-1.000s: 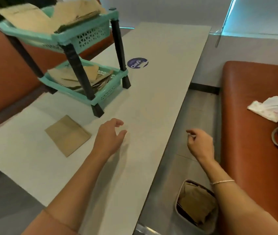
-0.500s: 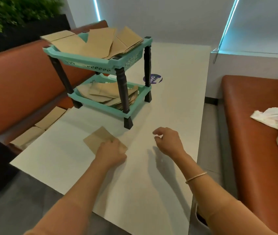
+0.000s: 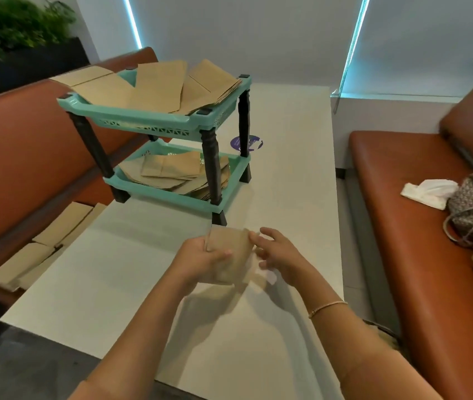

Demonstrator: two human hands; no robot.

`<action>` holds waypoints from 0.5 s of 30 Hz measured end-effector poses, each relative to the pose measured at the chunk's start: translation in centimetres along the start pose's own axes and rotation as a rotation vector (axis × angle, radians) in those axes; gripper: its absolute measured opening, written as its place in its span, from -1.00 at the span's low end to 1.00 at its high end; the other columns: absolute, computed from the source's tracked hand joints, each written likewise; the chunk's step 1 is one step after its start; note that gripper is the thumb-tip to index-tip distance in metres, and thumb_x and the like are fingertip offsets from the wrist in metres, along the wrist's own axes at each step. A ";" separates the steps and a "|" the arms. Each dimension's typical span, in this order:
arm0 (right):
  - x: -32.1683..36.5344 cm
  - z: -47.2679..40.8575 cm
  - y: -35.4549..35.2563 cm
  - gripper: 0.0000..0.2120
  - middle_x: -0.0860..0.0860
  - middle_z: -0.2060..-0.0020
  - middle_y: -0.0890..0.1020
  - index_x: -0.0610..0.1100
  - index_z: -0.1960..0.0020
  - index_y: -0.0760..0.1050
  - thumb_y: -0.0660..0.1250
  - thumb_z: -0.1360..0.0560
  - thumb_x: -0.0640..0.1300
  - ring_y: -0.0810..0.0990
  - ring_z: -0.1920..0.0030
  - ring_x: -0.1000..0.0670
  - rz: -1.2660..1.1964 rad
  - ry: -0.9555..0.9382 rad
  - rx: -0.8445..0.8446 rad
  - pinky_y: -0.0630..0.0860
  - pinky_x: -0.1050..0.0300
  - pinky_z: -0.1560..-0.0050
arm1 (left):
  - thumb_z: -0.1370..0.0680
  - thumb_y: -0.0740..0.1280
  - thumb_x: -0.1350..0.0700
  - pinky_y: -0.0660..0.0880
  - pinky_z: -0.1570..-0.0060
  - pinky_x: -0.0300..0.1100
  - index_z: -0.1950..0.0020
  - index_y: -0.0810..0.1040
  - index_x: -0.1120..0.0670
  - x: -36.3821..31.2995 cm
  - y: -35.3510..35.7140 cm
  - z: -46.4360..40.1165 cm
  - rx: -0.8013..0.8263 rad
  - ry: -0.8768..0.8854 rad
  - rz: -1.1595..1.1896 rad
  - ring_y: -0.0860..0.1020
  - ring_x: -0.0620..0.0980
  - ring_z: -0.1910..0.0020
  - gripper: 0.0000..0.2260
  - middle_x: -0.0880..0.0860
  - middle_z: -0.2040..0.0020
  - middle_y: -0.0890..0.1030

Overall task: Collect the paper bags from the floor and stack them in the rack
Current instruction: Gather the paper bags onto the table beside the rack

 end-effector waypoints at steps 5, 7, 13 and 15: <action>0.5 1.9 -5.8 -0.59 -0.07 -0.13 0.53 -0.04 -0.29 0.42 0.39 -0.46 -0.12 0.55 0.03 -0.01 -0.248 -0.143 -0.112 0.54 0.13 0.21 | -0.45 0.41 0.24 0.58 0.27 -0.11 -0.10 0.52 0.12 -2.1 3.6 -1.0 0.078 0.067 0.162 0.58 0.02 0.06 -0.76 0.05 0.04 0.62; 0.6 2.9 -8.3 -0.56 -0.07 -0.03 0.53 -0.06 -0.28 0.40 0.40 -0.44 -0.27 0.55 0.07 -0.02 -0.297 -0.192 -0.175 0.58 0.08 0.18 | -0.45 0.43 0.23 0.58 0.14 -0.05 -0.04 0.53 0.08 -2.5 5.9 -1.8 0.063 0.093 0.168 0.58 0.01 0.05 -0.79 0.04 0.03 0.62; -0.4 4.3 -16.2 -0.62 -0.09 0.02 0.62 -0.14 -0.16 0.47 0.35 -0.41 -0.43 0.60 0.05 -0.02 -0.259 -0.267 -0.305 0.57 0.08 0.06 | -0.40 0.50 0.14 0.57 -0.01 -0.03 0.09 0.58 0.02 -2.7 13.6 -4.0 -0.059 0.122 0.109 0.60 0.02 0.07 -0.84 -0.04 0.12 0.63; -1.0 4.7 -19.1 -0.69 -0.08 0.09 0.65 -0.18 -0.10 0.51 0.36 -0.41 -0.43 0.62 0.11 -0.01 -0.233 -0.259 -0.365 0.59 0.11 0.07 | -0.44 0.46 0.06 0.54 0.04 -0.13 -0.04 0.57 0.05 -2.8 16.6 -4.3 -0.065 0.132 0.038 0.56 -0.09 0.13 -0.79 -0.09 0.12 0.59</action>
Point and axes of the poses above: each hand's wrist, its own z-axis away from the middle knuckle, its own y-axis out of the palm, x = y × z, the point moved 2 cm from there along -z, towards the middle knuckle
